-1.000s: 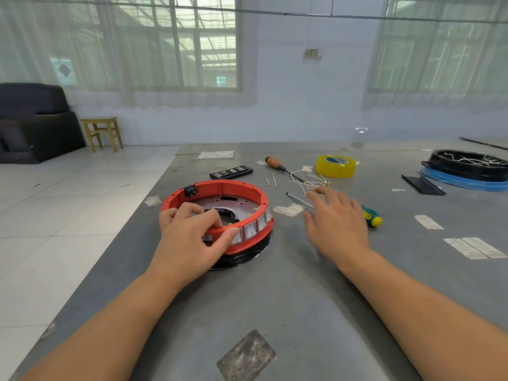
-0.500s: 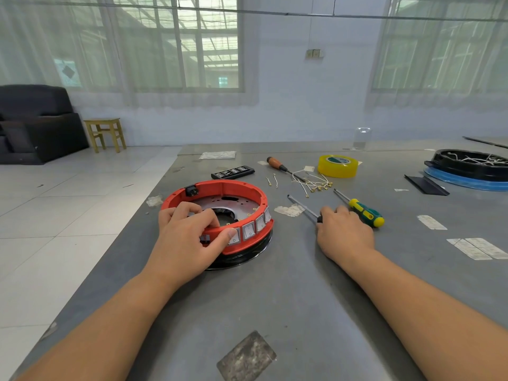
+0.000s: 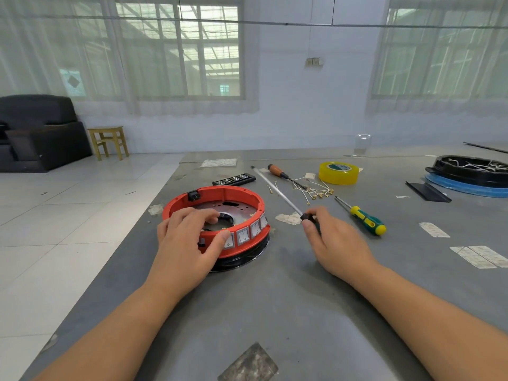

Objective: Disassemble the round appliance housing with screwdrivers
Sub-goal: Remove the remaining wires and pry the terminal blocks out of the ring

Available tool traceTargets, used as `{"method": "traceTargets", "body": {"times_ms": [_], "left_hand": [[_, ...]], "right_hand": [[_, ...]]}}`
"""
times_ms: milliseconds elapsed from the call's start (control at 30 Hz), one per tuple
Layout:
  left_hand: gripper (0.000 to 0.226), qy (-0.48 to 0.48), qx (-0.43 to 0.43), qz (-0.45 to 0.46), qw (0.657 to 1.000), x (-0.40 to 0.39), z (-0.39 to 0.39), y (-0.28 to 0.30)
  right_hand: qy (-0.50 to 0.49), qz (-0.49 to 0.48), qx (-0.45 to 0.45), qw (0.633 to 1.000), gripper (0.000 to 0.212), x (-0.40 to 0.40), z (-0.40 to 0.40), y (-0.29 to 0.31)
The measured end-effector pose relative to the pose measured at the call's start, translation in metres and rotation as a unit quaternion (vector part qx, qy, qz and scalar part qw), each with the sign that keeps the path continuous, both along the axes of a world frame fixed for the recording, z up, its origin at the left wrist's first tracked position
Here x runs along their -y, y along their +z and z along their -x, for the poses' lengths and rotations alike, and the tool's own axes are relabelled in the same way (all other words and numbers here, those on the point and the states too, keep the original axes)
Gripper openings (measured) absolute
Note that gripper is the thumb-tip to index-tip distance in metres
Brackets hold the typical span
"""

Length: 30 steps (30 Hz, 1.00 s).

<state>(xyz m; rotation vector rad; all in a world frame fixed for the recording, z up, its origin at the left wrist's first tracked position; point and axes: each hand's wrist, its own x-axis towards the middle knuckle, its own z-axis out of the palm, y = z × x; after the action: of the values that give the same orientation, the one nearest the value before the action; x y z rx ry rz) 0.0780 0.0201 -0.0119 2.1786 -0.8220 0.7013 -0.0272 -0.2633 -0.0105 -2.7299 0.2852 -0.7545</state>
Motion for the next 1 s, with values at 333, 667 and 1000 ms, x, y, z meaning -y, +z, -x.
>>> {"method": "traceTargets", "body": {"times_ms": [333,667,1000], "left_hand": [[0.046,-0.040,-0.006,0.113,0.993,0.005,0.009,0.002],[0.041,-0.054,-0.084,0.170,0.980,0.013,0.020,0.006],[0.013,-0.062,-0.081,0.168,0.981,0.014,0.024,0.009]], "right_hand": [[0.164,0.162,0.031,0.972,0.061,-0.002,0.013,0.007],[0.188,0.210,0.090,0.955,0.039,0.001,0.007,0.007],[0.099,0.171,0.050,0.979,0.049,0.003,0.002,-0.001]]}}
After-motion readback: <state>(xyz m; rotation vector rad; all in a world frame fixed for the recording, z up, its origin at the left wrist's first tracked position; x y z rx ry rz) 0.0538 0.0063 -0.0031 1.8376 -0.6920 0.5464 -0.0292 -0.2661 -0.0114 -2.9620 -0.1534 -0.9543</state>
